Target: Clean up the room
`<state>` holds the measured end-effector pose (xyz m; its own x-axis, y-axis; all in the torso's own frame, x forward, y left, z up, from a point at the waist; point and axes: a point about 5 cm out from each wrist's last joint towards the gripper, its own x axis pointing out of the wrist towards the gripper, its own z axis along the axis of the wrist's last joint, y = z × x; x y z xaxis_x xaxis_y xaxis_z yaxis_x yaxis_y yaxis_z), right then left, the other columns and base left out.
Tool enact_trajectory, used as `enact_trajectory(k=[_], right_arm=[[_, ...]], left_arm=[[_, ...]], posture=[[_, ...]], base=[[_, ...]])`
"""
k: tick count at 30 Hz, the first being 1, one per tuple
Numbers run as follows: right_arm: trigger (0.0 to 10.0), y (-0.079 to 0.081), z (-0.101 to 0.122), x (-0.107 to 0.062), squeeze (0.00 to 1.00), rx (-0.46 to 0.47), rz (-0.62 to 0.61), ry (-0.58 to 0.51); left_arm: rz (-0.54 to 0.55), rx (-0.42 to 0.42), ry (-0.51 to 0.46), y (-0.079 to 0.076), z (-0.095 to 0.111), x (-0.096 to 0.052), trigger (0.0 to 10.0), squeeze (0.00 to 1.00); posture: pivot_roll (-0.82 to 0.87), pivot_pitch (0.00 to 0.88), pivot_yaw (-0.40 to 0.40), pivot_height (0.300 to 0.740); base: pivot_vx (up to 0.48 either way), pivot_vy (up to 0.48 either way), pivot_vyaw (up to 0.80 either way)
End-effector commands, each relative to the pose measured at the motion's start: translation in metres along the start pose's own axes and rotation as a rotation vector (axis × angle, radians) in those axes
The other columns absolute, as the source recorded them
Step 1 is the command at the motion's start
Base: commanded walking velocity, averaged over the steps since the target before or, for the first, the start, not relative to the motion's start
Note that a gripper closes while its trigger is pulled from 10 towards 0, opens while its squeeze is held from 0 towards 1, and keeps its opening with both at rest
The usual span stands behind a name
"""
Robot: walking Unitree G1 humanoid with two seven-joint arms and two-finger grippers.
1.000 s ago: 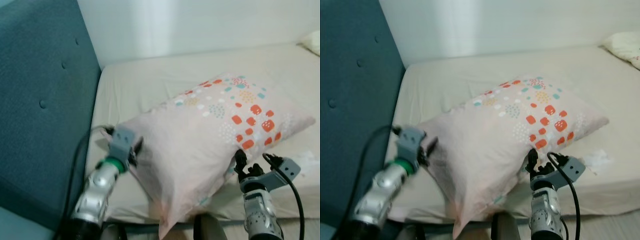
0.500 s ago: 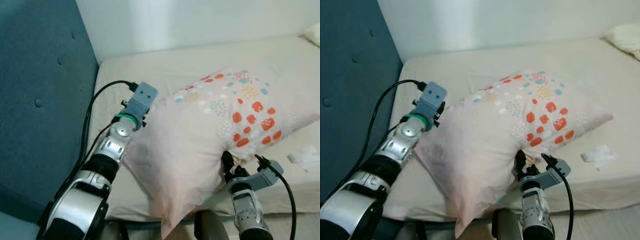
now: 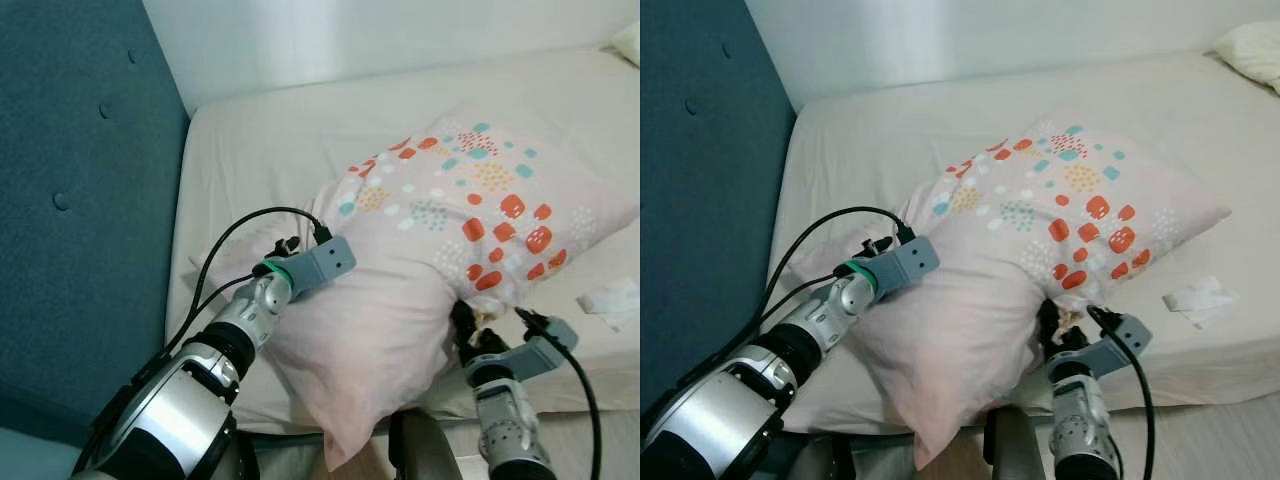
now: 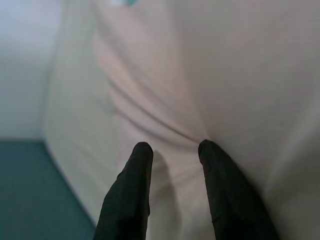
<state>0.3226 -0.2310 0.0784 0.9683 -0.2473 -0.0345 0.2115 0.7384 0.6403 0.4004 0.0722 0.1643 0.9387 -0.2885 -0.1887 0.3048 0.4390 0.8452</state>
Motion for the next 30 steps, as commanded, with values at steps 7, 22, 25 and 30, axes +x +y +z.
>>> enact_trajectory(k=[7, 22, 25, 30], right_arm=[[10.0, -0.011, 0.024, 0.013, 0.0, -0.126, -0.03, -0.018], [10.0, 0.051, 0.029, 0.044, 0.0, -0.24, 0.201, 0.049], [10.0, 0.062, 0.026, 0.046, 0.0, -0.261, 0.254, 0.068], [10.0, 0.104, 0.013, 0.048, 0.0, -0.339, 0.509, 0.18]], left_arm=[[-0.524, 0.046, -0.006, -0.054, -0.051, -0.027, 10.0, 0.0], [-0.872, -0.277, -0.315, -0.071, -0.036, -0.102, 10.0, 0.0], [-0.892, -0.298, -0.326, -0.074, -0.036, -0.112, 10.0, 0.0], [-0.93, -0.389, -0.323, -0.075, -0.032, -0.136, 10.0, 0.0]], posture=[[-0.09, 0.226, 0.16, 0.596], [-0.05, 0.213, 0.153, 0.596], [-0.05, 0.211, 0.155, 0.596], [-0.05, 0.21, 0.163, 0.596]], base=[[0.0, 0.0, 0.0], [0.0, 0.0, 0.0], [0.0, 0.0, 0.0], [0.0, 0.0, 0.0]])
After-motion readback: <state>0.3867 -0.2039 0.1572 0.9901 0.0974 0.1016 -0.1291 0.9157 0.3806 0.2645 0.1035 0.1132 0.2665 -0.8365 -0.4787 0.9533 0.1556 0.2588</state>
